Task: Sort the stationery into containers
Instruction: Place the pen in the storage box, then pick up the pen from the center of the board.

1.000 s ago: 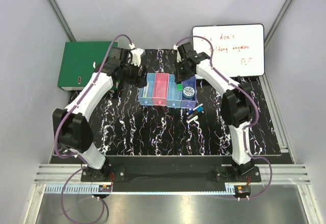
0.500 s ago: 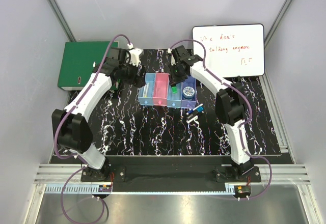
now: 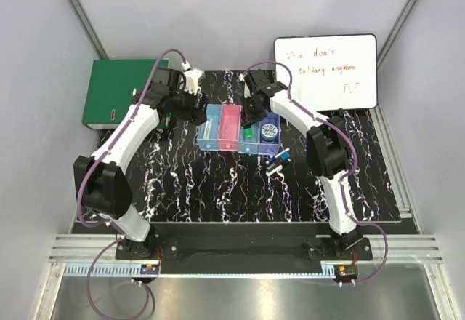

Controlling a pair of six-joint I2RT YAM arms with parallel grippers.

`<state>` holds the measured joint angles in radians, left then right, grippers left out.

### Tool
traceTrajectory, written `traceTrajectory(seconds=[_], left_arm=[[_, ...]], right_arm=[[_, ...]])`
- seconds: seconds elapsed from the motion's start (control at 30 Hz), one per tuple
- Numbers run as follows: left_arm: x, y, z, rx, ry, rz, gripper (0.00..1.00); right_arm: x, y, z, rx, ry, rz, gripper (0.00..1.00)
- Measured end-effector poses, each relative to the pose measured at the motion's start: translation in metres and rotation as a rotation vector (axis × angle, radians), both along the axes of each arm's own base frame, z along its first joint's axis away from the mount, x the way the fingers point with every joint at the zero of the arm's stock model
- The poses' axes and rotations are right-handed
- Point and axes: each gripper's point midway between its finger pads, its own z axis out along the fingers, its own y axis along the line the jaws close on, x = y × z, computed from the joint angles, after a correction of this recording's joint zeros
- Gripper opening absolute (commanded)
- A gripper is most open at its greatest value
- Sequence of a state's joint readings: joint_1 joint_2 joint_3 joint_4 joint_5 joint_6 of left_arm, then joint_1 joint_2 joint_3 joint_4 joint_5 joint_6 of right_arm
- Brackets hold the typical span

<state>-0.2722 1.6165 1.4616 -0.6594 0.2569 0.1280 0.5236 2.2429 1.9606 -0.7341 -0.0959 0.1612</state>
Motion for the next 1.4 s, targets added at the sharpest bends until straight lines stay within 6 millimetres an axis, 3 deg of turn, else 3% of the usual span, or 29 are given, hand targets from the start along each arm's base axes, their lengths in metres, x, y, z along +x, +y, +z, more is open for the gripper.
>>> traceTrajectory(seconds=[0.37,0.53,0.57,0.9,1.23,1.4], left_arm=[[0.002,0.004,0.000,0.004,-0.003,0.006,0.86],[0.002,0.005,0.000,0.004,-0.003,0.007,0.86],[0.002,0.005,0.000,0.004,-0.003,0.007,0.86],[0.002,0.005,0.000,0.003,-0.003,0.007,0.86],[0.002,0.005,0.000,0.003,-0.003,0.007,0.86],[0.002,0.005,0.000,0.003,-0.003,0.006,0.86]], right_arm=[[-0.018,-0.005,-0.024,-0.030,0.062,0.006,0.01],[-0.018,-0.003,-0.024,-0.029,0.061,0.008,0.23],[-0.018,-0.003,-0.024,-0.028,0.062,0.006,0.32],[-0.021,0.005,-0.021,-0.013,0.056,0.016,0.54],[-0.017,0.002,0.008,-0.011,-0.009,0.033,0.55],[-0.015,-0.001,0.034,-0.005,-0.068,0.042,0.55]])
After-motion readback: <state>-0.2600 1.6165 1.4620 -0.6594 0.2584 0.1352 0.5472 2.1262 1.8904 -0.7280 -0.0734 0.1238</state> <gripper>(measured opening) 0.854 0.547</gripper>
